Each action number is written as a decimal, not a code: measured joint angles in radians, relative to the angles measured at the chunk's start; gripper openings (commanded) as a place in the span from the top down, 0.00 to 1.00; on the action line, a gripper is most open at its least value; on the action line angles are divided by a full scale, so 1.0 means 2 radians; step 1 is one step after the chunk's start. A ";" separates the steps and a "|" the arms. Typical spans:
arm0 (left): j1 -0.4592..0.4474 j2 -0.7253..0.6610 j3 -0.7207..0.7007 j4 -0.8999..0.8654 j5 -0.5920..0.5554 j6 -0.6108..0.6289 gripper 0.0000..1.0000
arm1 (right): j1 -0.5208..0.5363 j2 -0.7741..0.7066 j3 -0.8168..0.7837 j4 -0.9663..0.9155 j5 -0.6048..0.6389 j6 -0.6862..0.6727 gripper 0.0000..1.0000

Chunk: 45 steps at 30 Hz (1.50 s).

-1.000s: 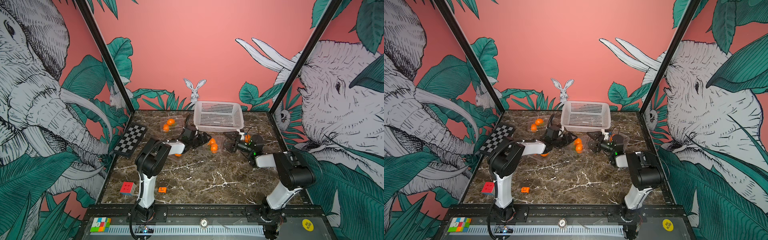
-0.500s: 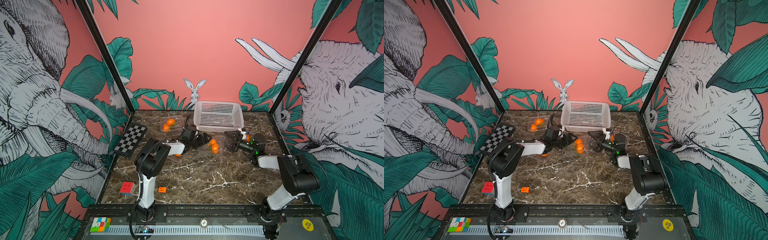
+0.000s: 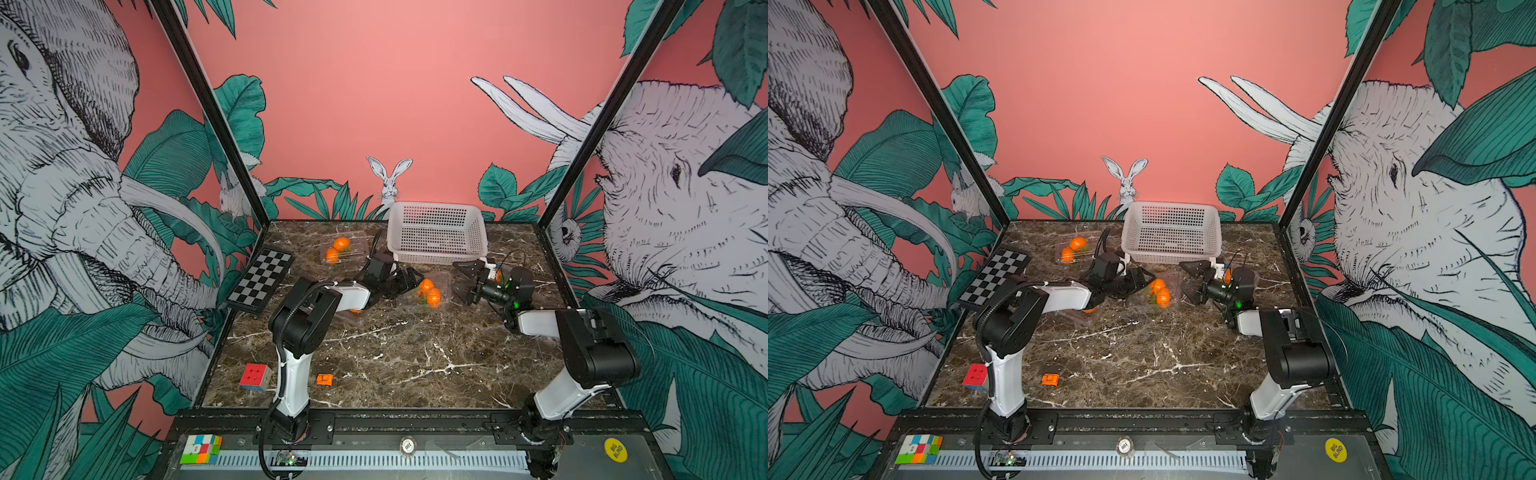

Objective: Take oranges out of containers
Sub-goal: Open the packing box at the center of the board.

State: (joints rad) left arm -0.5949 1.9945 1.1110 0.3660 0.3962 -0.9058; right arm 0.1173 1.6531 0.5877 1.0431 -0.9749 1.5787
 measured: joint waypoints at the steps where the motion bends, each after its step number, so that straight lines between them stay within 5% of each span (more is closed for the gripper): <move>1: 0.000 0.000 0.000 0.000 0.000 0.001 0.11 | 0.000 0.002 0.000 0.001 -0.003 0.000 0.02; 20: -0.003 0.000 0.000 -0.029 0.002 0.012 0.11 | -0.003 -0.094 -0.003 -0.107 -0.035 -0.120 0.01; 45: -0.004 -0.007 0.000 -0.043 0.009 0.026 0.01 | -0.041 -0.083 -0.035 -0.246 -0.001 -0.269 0.01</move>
State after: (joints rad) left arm -0.6037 1.9804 1.1118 0.2802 0.4149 -0.8547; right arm 0.0353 1.4872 0.5171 0.5514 -0.9775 1.0405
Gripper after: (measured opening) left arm 0.992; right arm 0.988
